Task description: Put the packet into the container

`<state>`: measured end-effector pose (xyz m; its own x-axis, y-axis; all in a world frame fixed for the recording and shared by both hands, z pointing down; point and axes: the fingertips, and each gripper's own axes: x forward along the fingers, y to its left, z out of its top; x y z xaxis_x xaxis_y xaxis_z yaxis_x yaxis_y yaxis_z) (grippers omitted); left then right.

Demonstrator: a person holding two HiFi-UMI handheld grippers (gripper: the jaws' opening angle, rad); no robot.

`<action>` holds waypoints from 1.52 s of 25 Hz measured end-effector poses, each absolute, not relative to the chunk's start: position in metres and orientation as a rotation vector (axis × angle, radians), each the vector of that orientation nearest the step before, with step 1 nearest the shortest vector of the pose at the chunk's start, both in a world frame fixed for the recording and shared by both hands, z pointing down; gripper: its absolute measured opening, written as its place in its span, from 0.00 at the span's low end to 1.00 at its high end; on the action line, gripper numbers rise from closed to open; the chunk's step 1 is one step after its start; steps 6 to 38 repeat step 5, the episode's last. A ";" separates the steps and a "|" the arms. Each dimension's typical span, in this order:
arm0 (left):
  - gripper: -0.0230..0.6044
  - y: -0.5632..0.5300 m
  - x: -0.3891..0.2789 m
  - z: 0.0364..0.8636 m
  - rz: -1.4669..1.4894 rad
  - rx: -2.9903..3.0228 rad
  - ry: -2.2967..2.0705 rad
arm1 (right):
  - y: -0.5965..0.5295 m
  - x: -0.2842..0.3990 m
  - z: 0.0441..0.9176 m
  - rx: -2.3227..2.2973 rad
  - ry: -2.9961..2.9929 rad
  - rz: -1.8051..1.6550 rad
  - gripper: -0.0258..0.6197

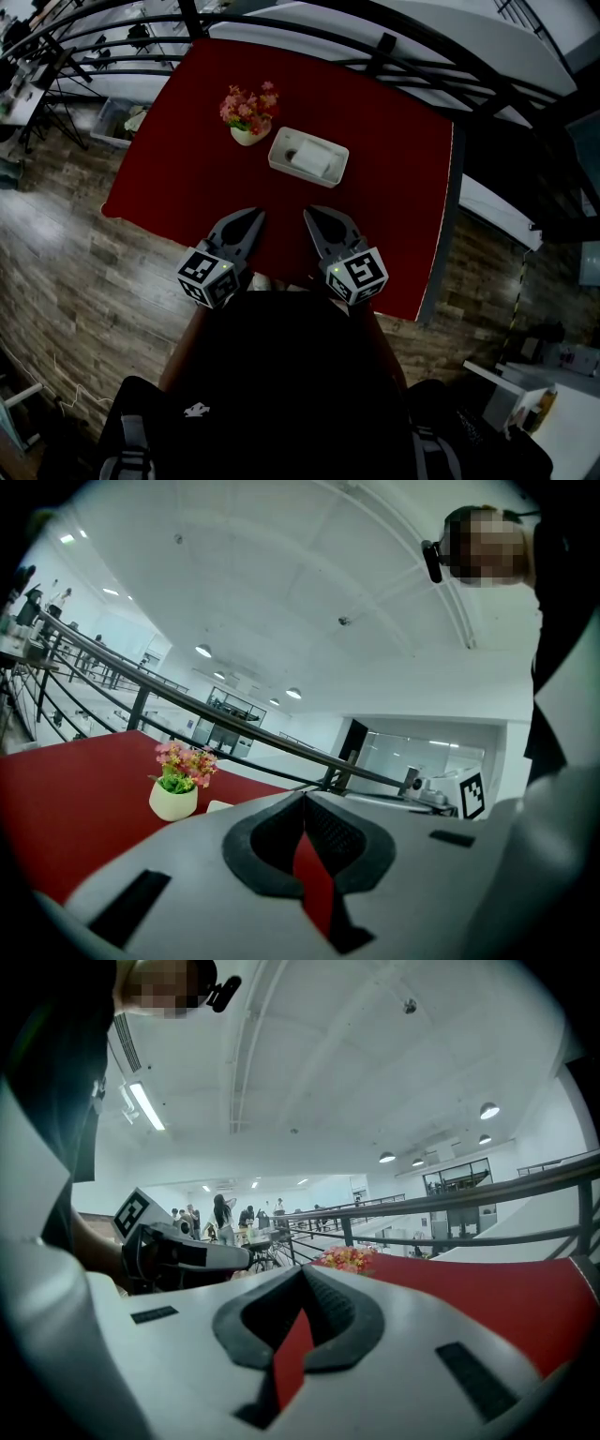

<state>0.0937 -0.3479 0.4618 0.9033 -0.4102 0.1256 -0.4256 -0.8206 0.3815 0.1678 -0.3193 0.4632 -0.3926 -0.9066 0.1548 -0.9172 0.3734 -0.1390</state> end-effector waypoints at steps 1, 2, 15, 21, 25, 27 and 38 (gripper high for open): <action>0.05 -0.348 0.093 0.463 0.051 2.661 -0.614 | -0.319 0.167 0.464 1.699 -2.560 0.314 0.07; 0.05 -0.348 0.093 0.464 0.052 2.663 -0.613 | -0.318 0.166 0.464 1.696 -2.561 0.315 0.07; 0.05 -0.344 0.096 0.463 0.071 2.665 -0.595 | -0.317 0.165 0.464 1.685 -2.565 0.314 0.07; 0.05 -0.344 0.096 0.463 0.071 2.665 -0.595 | -0.317 0.165 0.464 1.685 -2.565 0.314 0.07; 0.05 -0.344 0.096 0.463 0.071 2.665 -0.595 | -0.317 0.165 0.464 1.685 -2.565 0.314 0.07; 0.05 -0.344 0.096 0.463 0.071 2.665 -0.595 | -0.317 0.165 0.464 1.685 -2.565 0.314 0.07; 0.05 -0.344 0.096 0.463 0.071 2.665 -0.595 | -0.317 0.165 0.464 1.685 -2.565 0.314 0.07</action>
